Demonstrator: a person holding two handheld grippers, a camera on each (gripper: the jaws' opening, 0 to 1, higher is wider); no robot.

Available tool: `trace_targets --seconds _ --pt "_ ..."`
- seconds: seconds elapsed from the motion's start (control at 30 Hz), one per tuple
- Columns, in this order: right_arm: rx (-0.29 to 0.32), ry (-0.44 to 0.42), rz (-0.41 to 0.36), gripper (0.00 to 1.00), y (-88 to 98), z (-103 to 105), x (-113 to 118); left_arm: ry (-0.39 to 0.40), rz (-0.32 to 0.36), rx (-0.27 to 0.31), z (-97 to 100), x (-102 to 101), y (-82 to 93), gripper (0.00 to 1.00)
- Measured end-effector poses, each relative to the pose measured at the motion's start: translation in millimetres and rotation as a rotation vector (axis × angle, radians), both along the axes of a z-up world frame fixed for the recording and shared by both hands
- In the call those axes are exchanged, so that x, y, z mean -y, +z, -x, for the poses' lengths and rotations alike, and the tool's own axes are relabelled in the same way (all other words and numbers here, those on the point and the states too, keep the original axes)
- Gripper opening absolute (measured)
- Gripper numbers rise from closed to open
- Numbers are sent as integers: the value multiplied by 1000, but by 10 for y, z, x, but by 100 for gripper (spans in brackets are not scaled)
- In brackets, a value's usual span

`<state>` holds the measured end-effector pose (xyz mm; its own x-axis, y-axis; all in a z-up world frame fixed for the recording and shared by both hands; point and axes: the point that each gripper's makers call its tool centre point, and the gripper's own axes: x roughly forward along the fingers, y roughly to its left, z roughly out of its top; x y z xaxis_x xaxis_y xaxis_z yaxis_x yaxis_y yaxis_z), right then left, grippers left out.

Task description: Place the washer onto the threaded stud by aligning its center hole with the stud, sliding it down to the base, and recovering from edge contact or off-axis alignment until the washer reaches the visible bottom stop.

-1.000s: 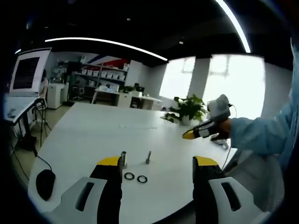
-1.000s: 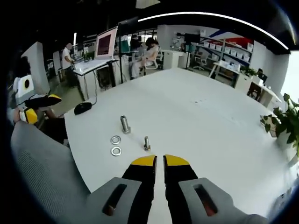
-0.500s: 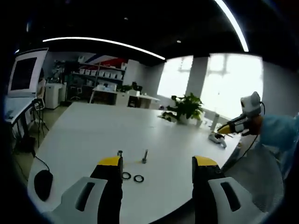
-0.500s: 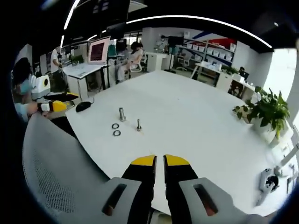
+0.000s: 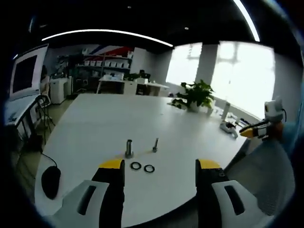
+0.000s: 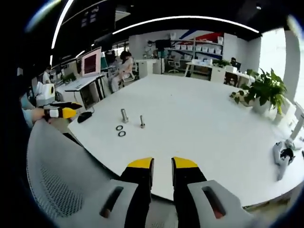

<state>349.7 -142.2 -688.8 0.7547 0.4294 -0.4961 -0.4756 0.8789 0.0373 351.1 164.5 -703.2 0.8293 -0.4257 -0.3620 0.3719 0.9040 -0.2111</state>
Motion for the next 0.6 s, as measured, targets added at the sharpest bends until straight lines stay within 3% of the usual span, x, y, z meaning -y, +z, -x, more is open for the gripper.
trace_targets --seconds 0.07,0.13,0.27,0.33,0.4,0.47,0.6 --pt "-28 -16 -8 17 -85 -26 122 5 -19 4 1 -21 -6 59" --pt "-22 -25 -9 17 -138 -57 132 -6 -26 -35 34 -6 -74 59" --pt "71 -110 46 17 -178 -185 264 -37 -29 -47 50 32 -75 60" --pt "39 -145 4 17 -187 -207 310 -77 -24 -88 95 94 -113 59" --pt "-16 -96 50 17 -298 -140 268 -125 -53 -103 101 117 -113 57" --pt "-8 -94 43 17 -283 -153 246 -131 -97 -83 -4 43 -40 53" --pt "-14 -105 23 17 -289 -168 260 -129 -134 -55 -245 -115 25 56"
